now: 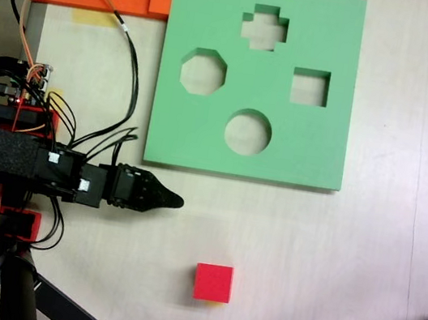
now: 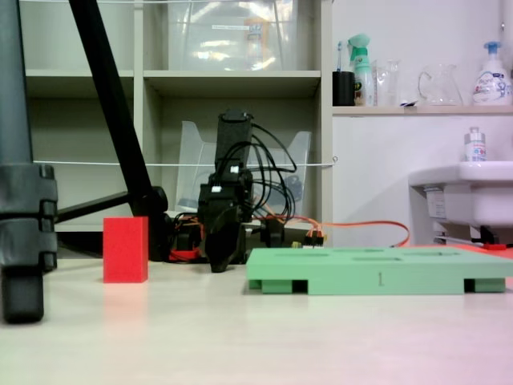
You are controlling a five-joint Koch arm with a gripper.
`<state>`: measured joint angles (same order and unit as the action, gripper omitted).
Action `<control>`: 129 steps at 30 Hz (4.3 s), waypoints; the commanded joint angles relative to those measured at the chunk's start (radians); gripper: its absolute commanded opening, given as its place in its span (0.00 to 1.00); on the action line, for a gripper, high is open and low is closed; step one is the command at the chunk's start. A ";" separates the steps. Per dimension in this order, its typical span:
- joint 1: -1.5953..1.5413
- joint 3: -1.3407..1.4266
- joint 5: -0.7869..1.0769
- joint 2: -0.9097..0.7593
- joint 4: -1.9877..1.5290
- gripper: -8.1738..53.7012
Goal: Put the square block into the corresponding hole
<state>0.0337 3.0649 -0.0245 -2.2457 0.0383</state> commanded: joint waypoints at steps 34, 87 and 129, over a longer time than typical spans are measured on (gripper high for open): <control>0.279 -1.058 -1.200 -0.077 -1.528 0.40; 0.356 -1.948 -1.134 1.127 -1.631 0.79; 0.318 -1.844 -1.330 0.890 -1.674 0.39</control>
<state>0.3513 1.2425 -1.3162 -1.2824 -1.5861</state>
